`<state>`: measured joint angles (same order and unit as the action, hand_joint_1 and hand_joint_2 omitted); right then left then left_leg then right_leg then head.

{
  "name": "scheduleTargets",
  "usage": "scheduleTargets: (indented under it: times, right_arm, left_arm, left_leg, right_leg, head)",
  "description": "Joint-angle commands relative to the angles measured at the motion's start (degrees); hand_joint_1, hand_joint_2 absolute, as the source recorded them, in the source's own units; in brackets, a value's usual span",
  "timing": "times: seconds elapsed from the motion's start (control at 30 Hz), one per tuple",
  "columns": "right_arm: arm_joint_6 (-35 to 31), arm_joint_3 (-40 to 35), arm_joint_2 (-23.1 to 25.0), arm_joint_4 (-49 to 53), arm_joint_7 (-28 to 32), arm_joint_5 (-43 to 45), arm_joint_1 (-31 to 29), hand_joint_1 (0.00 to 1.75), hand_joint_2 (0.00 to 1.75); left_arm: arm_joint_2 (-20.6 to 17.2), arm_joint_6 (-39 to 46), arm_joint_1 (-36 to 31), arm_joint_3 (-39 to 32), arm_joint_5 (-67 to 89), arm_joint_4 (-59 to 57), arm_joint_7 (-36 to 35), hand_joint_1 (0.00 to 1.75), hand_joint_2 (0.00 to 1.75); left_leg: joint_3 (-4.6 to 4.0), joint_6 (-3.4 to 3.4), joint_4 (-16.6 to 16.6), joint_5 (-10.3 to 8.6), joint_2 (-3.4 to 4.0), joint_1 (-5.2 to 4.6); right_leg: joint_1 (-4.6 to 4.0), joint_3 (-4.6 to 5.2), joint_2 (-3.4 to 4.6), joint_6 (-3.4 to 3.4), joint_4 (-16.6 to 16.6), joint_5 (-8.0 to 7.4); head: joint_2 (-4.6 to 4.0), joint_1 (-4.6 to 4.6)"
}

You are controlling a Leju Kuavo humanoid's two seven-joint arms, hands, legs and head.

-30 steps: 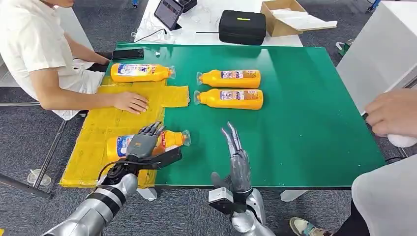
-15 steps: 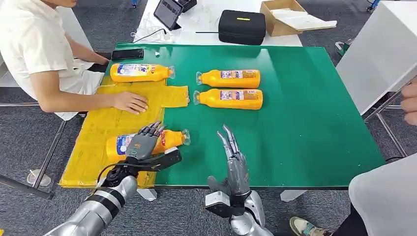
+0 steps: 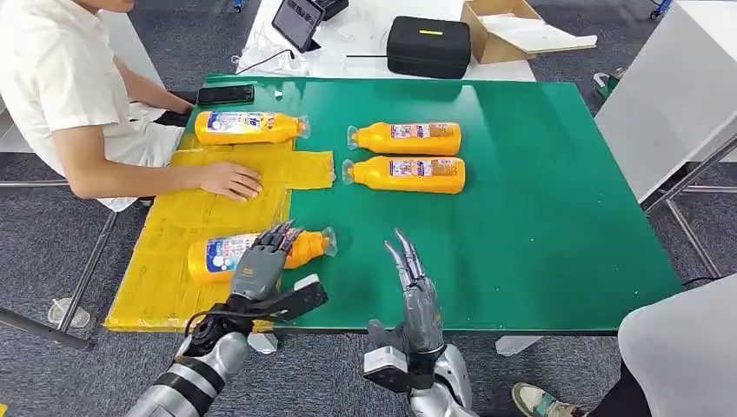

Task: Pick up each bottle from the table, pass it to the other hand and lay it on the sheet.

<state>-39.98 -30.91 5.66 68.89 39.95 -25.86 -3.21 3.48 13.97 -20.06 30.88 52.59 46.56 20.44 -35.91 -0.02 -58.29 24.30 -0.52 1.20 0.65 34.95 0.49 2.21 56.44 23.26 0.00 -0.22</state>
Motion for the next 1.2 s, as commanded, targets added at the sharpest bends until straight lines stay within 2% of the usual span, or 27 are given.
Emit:
scheduleTargets:
  times: [0.03, 0.07, 0.17, 0.2, 0.3, 0.37, 0.43, 0.47, 0.5, 0.6, 0.67, 0.77, 0.87, 0.9, 0.93, 0.97, 1.03, 1.2]
  right_arm:
    - [0.0, -0.8, -1.5, 0.4, 0.0, 1.2, -0.2, 0.0, 0.0]
    - [0.0, -2.7, -2.4, 1.5, 0.0, 5.3, -0.4, 0.0, 0.0]
    - [1.8, -1.8, -2.4, 3.8, 0.0, 9.4, -0.7, 0.0, 0.0]
    - [3.7, -0.7, -2.3, 5.5, 0.0, 11.4, -0.1, 0.0, 0.0]
    - [12.3, 4.4, -1.3, 11.6, 0.0, 18.0, 2.7, 0.0, 0.0]
    - [19.8, 9.3, 1.1, 13.2, 0.0, 22.1, 4.6, 0.0, 0.0]
    - [22.4, 12.6, 3.2, 15.2, 0.0, 22.9, 6.1, 0.0, 0.0]
    - [23.6, 13.1, 3.8, 15.6, 0.0, 23.7, 6.5, 0.0, 0.0]
    - [22.2, 12.7, 3.9, 15.1, 0.0, 20.9, 6.7, 0.0, 0.0]
    - [23.9, 12.8, 4.5, 12.8, -0.1, 22.1, 7.5, 0.0, 0.0]
    - [21.4, 11.8, 4.3, 12.4, -2.0, 19.1, 8.0, 0.0, 0.0]
    - [21.4, 11.7, 4.3, 12.5, -2.0, 19.1, 8.2, 0.0, 0.0]
    - [15.5, 11.5, 4.2, 11.4, -6.6, 13.9, 8.2, 0.0, 0.0]
    - [13.1, 10.9, 3.4, 11.3, -5.5, 11.4, 8.2, 0.0, 0.0]
    - [7.8, 11.2, 2.9, 11.1, -3.8, 7.4, 8.2, 0.0, 0.0]
    - [5.0, 11.9, 2.9, 11.1, -3.9, 6.0, 8.3, 0.0, 1.75]
    - [1.7, 13.2, 1.3, 11.6, -7.2, 1.1, 7.9, 0.0, 1.75]
    - [1.9, 13.4, 1.1, 11.6, -7.2, 1.1, 7.8, 0.0, 1.75]
  left_arm:
    - [-1.8, 1.1, 1.4, 2.2, -1.0, 5.1, 0.5, 0.0, 1.75]
    - [-1.7, 2.0, 2.6, 2.3, -1.8, 7.4, 0.4, 0.0, 1.75]
    - [-0.9, 2.9, 4.1, 3.0, -2.7, 11.3, -0.6, 0.0, 1.75]
    - [-1.0, 3.4, 4.6, 3.2, -2.8, 12.1, -0.8, 0.0, 1.75]
    - [-0.9, 5.7, 7.2, 2.7, -5.6, 14.9, 0.4, 0.0, 1.75]
    - [-0.2, 6.6, 8.9, 1.7, -9.1, 16.6, 1.8, 0.0, 1.75]
    - [0.7, 7.1, 10.6, 0.5, -12.9, 18.1, 3.1, 0.0, 1.75]
    - [1.4, 8.2, 11.4, -0.1, -14.2, 18.8, 3.7, 0.0, 1.75]
    - [2.5, 8.8, 12.3, -1.1, -17.1, 19.6, 4.7, 0.0, 1.75]
    - [3.4, 8.5, 14.0, -2.2, -21.1, 21.3, 5.4, 0.0, 1.75]
    - [3.5, 8.2, 15.9, -2.8, -23.5, 23.3, 5.7, 0.0, 1.75]
    - [3.4, 8.2, 16.1, -2.7, -23.6, 23.5, 5.7, 0.0, 1.75]
    - [5.1, 8.8, 18.1, -4.6, -27.5, 25.2, 6.4, 0.0, 1.75]
    - [5.8, 7.2, 19.0, -4.8, -30.9, 26.1, 6.3, 0.0, 1.75]
    - [6.3, 6.6, 19.5, -4.4, -33.3, 27.0, 6.4, 0.0, 1.75]
    - [6.3, 6.9, 19.6, -4.0, -34.1, 27.3, 6.3, 0.0, 1.75]
    - [5.7, 7.7, 20.1, -2.3, -35.3, 28.5, 6.4, 0.0, 1.75]
    - [5.5, 7.8, 20.1, -2.3, -35.4, 28.5, 6.4, 0.0, 1.75]
  left_leg:
    - [0.28, 0.08, 0.0, 0.08, 0.08, -0.03]
    - [0.15, 0.05, 0.0, 0.05, 0.08, -0.03]
    - [0.05, 0.05, 0.0, 0.04, 0.07, -0.01]
    - [0.29, 0.11, 0.0, 0.16, 0.12, -0.04]
    - [0.14, 0.08, 0.0, 0.09, 0.03, -0.05]
    - [0.2, 0.09, 0.0, 0.13, 0.02, -0.07]
    - [0.08, 0.05, 0.0, 0.07, -0.01, -0.05]
    - [0.33, 0.09, 0.0, 0.18, 0.01, -0.07]
    - [0.13, 0.06, 0.0, 0.12, -0.01, -0.04]
    - [0.13, 0.06, 0.0, 0.11, 0.03, -0.03]
    - [0.19, 0.07, 0.0, 0.1, 0.05, -0.04]
    - [0.07, 0.04, 0.0, 0.06, 0.04, -0.02]
    - [0.2, 0.08, 0.0, 0.11, 0.06, -0.03]
    - [0.15, 0.06, 0.0, 0.1, 0.1, -0.03]
    - [0.08, 0.05, 0.0, 0.09, 0.09, 0.0]
    - [0.35, 0.11, 0.0, 0.2, 0.15, -0.04]
    - [0.23, 0.1, 0.0, 0.12, 0.02, -0.06]
    - [0.05, 0.05, 0.0, 0.04, 0.02, -0.03]
  right_leg:
    - [-0.01, -0.25, -0.03, -0.1, 0.0, 0.08]
    - [0.0, -0.12, 0.02, -0.06, 0.0, 0.03]
    - [0.0, -0.04, 0.02, -0.04, 0.0, 0.03]
    - [0.0, -0.27, 0.0, -0.09, 0.0, 0.14]
    - [0.02, -0.13, -0.05, -0.06, 0.0, 0.1]
    - [0.04, -0.19, -0.08, -0.08, 0.1, 0.14]
    - [0.03, -0.06, -0.08, -0.06, 0.0, 0.08]
    - [0.02, -0.31, -0.13, -0.13, 0.1, 0.2]
    - [0.01, -0.12, -0.09, -0.08, 0.1, 0.13]
    - [0.0, -0.13, -0.05, -0.07, 0.0, 0.1]
    - [0.01, -0.17, -0.04, -0.07, 0.0, 0.09]
    - [0.0, -0.06, -0.02, -0.06, 0.0, 0.04]
    - [0.0, -0.18, -0.03, -0.08, 0.0, 0.1]
    - [0.01, -0.12, 0.03, -0.06, 0.0, 0.07]
    - [-0.02, -0.07, 0.02, -0.05, 0.0, 0.04]
    - [-0.01, -0.33, 0.02, -0.1, 0.0, 0.15]
    - [0.02, -0.23, -0.09, -0.06, 0.0, 0.12]
    - [0.02, -0.04, -0.04, -0.04, -0.1, 0.03]
  head:
    - [0.0, 0.0]
    - [0.0, 0.0]
    - [0.0, 0.0]
    - [0.0, 0.0]
    - [0.0, -0.02]
    - [0.0, 0.0]
    - [0.0, -0.02]
    - [0.0, 0.0]
    - [0.0, -0.02]
    - [0.0, 0.0]
    - [0.0, 0.0]
    - [0.0, -0.02]
    - [0.0, 0.0]
    - [0.0, -0.02]
    - [0.0, 0.0]
    - [0.0, -0.04]
    - [0.02, -0.02]
    - [0.0, -0.02]
